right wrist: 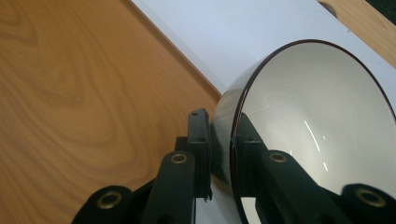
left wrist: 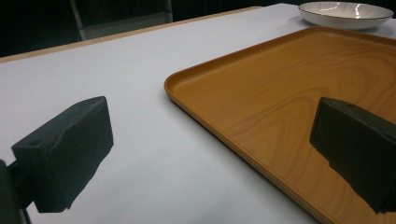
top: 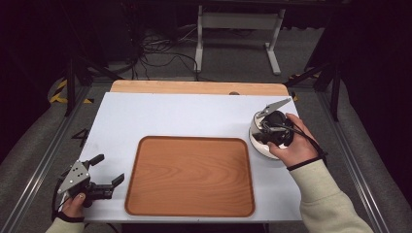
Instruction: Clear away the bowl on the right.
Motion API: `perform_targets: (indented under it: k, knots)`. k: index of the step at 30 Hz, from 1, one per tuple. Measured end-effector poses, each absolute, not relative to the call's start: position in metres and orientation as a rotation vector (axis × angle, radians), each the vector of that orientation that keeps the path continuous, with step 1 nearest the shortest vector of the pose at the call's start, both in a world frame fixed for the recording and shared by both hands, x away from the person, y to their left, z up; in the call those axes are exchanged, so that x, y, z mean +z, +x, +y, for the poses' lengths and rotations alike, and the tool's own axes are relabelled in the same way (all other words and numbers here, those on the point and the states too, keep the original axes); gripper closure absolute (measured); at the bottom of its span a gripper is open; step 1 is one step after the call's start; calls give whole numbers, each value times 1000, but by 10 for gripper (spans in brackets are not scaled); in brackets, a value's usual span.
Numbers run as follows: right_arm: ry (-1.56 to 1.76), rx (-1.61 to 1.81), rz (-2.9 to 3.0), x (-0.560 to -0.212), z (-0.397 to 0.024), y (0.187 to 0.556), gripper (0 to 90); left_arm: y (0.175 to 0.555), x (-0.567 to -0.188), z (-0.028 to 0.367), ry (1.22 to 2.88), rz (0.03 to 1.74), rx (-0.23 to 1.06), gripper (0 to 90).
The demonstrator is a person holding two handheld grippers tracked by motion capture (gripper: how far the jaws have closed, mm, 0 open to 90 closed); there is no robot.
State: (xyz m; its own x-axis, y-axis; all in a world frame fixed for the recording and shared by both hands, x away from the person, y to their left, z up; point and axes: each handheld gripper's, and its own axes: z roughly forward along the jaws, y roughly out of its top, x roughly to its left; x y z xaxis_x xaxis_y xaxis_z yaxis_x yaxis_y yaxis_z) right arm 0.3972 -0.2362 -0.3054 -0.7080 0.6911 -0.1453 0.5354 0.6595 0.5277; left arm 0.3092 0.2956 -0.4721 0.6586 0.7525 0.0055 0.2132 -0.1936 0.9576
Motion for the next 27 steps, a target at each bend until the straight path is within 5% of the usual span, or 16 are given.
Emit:
perform_targets:
  k: [27]
  knots:
    - [722,698,2688,-291,-160,363,811,309,-472,296,1741,782,586,2]
